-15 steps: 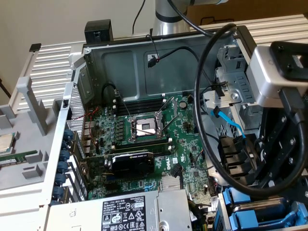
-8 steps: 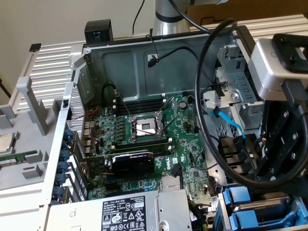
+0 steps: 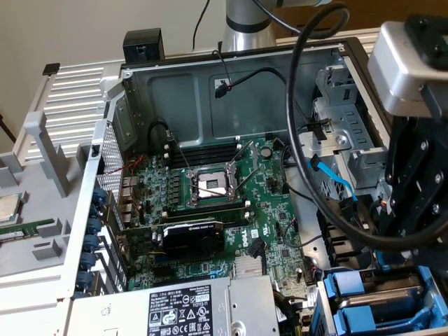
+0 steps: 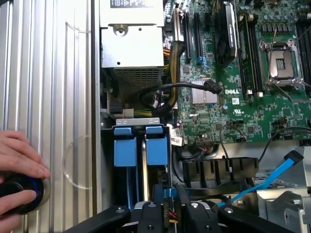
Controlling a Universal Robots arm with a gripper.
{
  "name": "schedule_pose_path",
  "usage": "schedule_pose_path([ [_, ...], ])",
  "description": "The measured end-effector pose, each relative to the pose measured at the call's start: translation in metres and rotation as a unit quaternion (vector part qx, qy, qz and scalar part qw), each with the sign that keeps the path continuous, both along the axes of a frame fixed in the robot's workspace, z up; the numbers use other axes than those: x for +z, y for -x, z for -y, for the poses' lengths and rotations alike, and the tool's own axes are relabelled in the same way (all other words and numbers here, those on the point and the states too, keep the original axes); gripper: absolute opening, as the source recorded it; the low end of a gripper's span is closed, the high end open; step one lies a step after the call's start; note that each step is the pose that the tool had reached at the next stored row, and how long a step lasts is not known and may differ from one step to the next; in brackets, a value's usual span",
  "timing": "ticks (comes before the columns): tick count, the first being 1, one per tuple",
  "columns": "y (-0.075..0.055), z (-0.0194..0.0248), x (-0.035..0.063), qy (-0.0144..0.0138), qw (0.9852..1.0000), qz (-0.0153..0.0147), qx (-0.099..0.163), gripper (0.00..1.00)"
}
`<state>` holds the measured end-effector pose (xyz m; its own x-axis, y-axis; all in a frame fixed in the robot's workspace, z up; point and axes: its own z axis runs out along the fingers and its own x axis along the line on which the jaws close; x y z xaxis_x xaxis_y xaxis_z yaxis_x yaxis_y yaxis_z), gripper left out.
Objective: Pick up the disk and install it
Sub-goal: 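Insert the second disk wire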
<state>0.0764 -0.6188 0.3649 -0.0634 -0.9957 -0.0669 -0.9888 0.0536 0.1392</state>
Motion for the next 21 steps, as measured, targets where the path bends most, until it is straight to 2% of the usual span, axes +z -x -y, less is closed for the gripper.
schedule_pose_path([
  [4,-0.0001,-0.0001,0.005,-0.0002,1.0,0.0001,0.0,0.24],
  [15,-0.0024,-0.0005,0.0053,-0.0001,1.0,0.0001,0.0,0.24],
  [21,-0.0068,-0.0021,0.0053,-0.0001,1.0,0.0001,0.0,0.24],
])
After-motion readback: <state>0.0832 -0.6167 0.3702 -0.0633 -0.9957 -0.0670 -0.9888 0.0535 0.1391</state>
